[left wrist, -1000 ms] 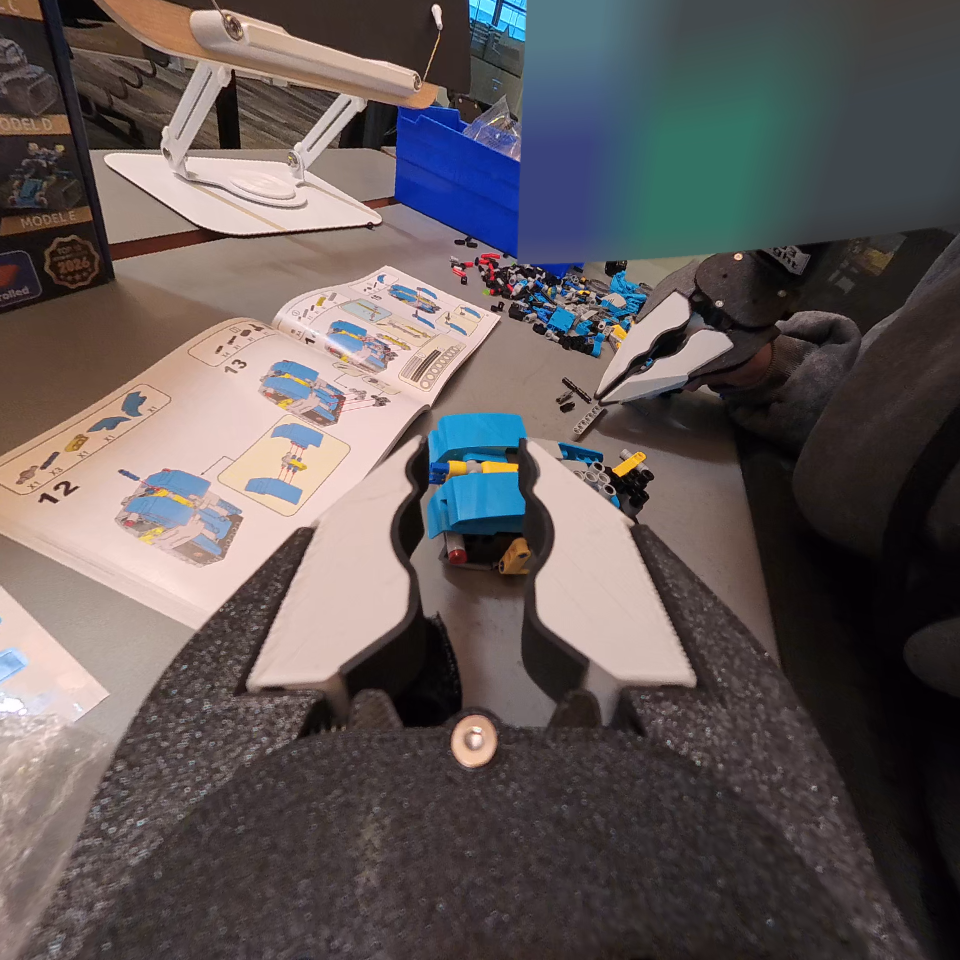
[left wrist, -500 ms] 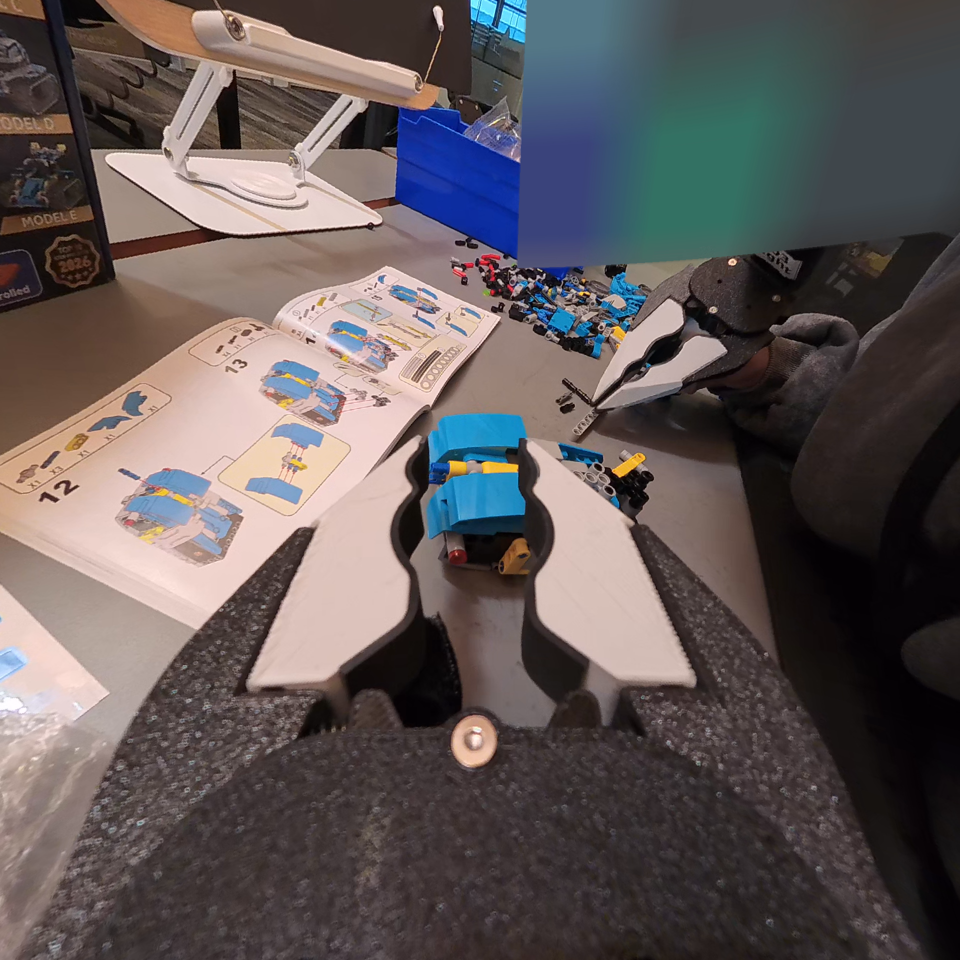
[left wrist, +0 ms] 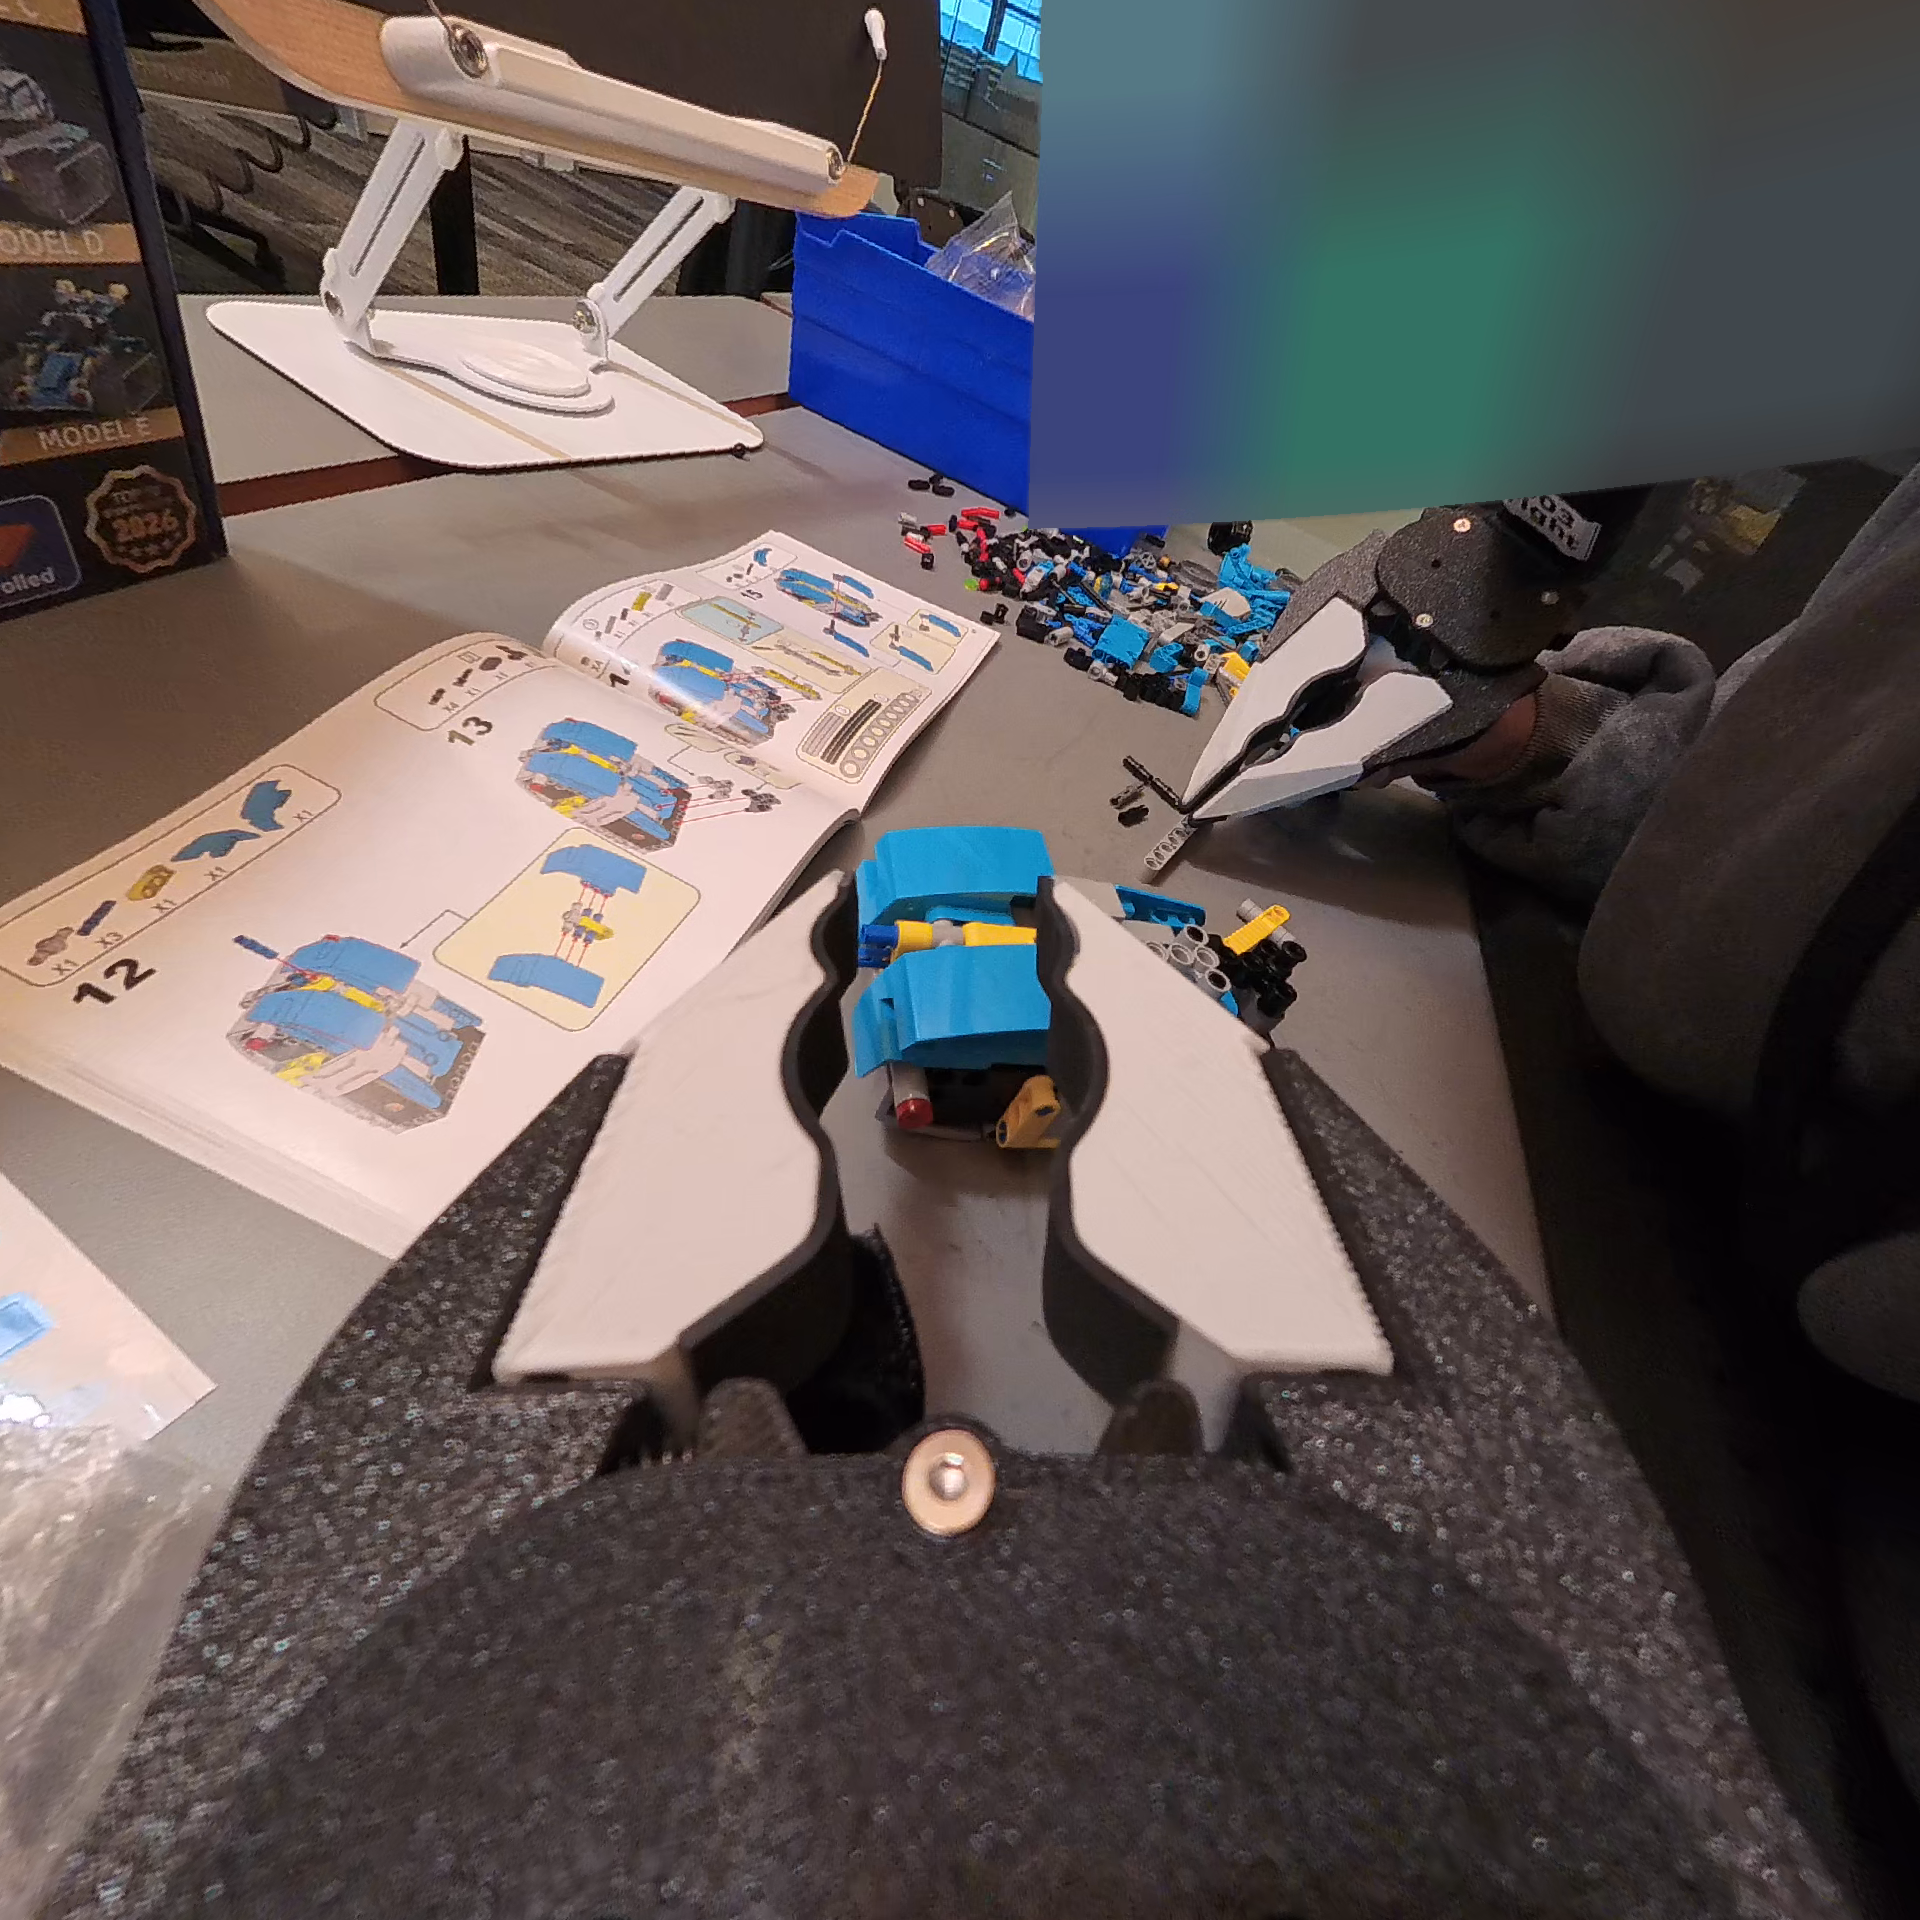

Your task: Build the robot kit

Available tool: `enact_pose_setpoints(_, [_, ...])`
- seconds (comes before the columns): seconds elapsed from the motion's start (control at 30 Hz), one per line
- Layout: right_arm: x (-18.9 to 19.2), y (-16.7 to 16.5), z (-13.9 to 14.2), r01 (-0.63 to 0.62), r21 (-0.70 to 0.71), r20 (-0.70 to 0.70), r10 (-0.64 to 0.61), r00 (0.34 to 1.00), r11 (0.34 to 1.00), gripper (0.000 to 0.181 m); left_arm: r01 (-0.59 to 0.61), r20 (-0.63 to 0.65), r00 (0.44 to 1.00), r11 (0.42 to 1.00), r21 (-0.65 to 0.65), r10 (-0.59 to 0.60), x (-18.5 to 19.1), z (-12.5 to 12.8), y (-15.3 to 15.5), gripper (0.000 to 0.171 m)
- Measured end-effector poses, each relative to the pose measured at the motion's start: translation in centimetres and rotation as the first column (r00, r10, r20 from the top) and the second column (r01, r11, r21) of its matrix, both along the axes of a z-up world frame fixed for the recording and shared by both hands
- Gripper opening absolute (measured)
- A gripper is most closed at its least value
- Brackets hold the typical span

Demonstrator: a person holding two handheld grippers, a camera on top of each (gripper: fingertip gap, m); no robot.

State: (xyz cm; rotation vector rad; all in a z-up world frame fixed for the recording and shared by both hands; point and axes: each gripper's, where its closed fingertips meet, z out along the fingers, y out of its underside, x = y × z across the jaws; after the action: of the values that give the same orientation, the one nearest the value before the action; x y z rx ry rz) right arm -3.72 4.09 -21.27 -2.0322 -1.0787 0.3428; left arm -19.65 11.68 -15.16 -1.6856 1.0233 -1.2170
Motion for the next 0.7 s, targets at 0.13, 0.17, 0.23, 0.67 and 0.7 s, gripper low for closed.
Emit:
enact_pose_setpoints(0.13, [0.0,0.1,0.0,0.009,0.002,-0.004,-0.009,1.0,1.0,0.004,0.002,-0.001,1.0,1.0,0.001,-0.002,0.0,0.0,0.0,0.034])
enact_pose_setpoints(0.17, [0.1,0.3,0.3,0.029,0.004,-0.019,-0.029,0.999,1.0,0.01,0.001,-0.001,1.0,1.0,0.001,-0.001,0.1,0.1,0.0,0.034])
enact_pose_setpoints(0.23, [0.7,0.7,0.8,0.067,-0.008,-0.051,-0.068,0.996,0.998,0.022,0.0,-0.001,1.0,1.0,0.0,0.0,0.1,0.1,0.0,0.034])
enact_pose_setpoints(0.67, [2.4,-1.0,-1.5,0.042,-0.137,0.043,-0.037,0.998,0.99,0.019,0.018,-0.004,1.0,0.999,0.049,-0.017,0.3,0.2,-0.8,0.034])
enact_pose_setpoints(0.7, [2.5,-1.1,-1.7,0.039,-0.143,0.047,-0.032,0.998,0.989,0.017,0.027,-0.002,1.0,0.998,0.065,-0.027,0.4,0.3,-1.2,0.034])
